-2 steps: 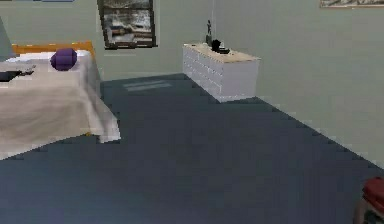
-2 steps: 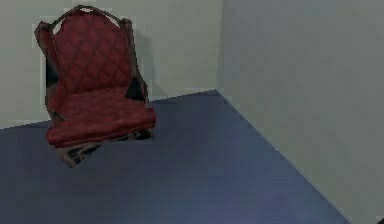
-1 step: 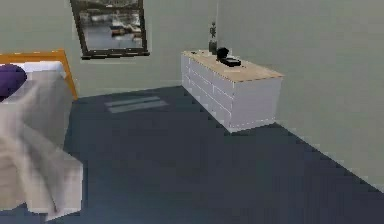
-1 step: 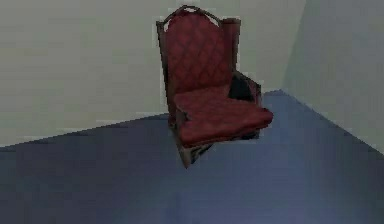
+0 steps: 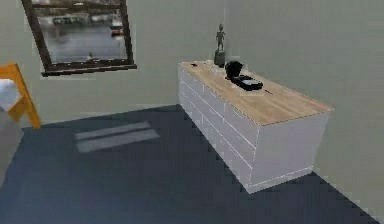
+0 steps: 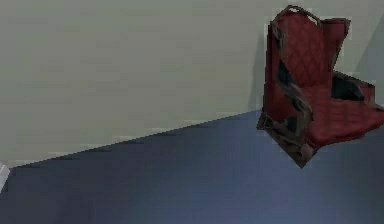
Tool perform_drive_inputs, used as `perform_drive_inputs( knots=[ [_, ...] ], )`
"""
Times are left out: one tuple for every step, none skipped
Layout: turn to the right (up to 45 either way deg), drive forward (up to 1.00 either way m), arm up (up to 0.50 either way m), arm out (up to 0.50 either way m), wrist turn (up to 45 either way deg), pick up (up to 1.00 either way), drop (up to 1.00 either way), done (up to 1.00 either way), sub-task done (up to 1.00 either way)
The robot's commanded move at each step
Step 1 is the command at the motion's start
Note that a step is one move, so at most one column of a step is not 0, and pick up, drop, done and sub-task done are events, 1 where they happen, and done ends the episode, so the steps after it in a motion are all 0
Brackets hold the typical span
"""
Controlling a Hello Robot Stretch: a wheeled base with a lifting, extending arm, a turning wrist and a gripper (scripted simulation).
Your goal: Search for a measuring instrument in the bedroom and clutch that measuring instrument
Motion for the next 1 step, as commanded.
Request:
perform_drive_inputs(
  knots=[
    [-3.0,0.00,0.00,0.00,0.0,0.00,0.00,0.00,0.00]
  ],
)
